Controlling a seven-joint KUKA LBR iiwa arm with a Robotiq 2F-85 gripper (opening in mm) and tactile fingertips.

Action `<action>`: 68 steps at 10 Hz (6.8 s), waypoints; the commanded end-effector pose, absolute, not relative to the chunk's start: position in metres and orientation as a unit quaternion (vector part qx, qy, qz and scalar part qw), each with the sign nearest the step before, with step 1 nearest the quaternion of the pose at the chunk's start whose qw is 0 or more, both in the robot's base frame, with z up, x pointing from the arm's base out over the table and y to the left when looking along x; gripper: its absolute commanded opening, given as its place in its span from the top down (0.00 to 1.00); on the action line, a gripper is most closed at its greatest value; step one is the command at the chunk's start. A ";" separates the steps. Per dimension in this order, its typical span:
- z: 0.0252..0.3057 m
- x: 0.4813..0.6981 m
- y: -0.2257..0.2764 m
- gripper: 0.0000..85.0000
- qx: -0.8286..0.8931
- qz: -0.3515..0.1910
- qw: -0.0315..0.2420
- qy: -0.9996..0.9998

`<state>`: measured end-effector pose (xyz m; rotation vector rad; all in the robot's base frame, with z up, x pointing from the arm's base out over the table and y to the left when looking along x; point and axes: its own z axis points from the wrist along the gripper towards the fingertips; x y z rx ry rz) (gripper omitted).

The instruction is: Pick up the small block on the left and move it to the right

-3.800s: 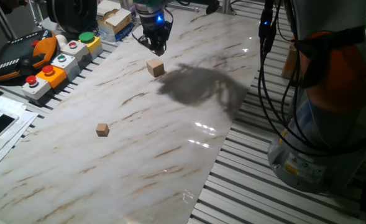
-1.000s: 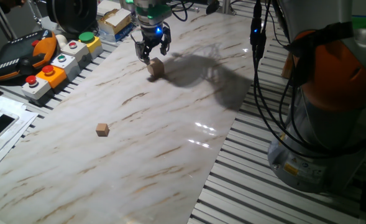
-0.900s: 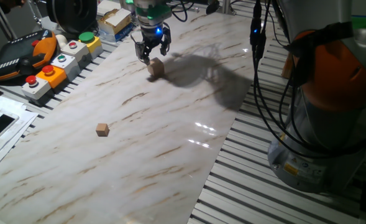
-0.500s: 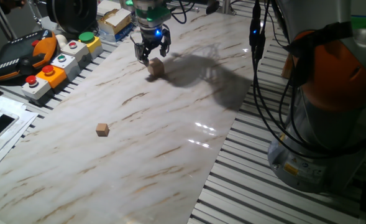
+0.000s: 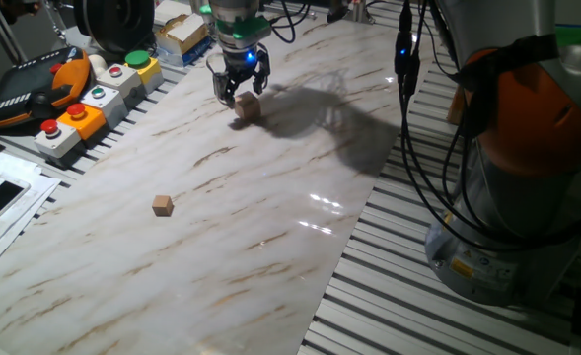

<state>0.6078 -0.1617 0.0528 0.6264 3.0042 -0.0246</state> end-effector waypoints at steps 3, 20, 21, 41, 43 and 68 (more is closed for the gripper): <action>0.050 0.608 -0.162 0.08 0.204 -0.008 0.037 0.978; 0.059 0.606 -0.164 0.99 0.193 -0.007 0.036 0.981; 0.065 0.605 -0.162 0.99 0.187 -0.006 0.036 0.982; 0.113 0.576 -0.027 0.99 0.042 -0.003 0.010 0.999; 0.113 0.576 -0.027 0.99 0.038 -0.020 0.016 0.999; 0.127 0.621 0.131 0.99 0.141 -0.009 0.023 0.990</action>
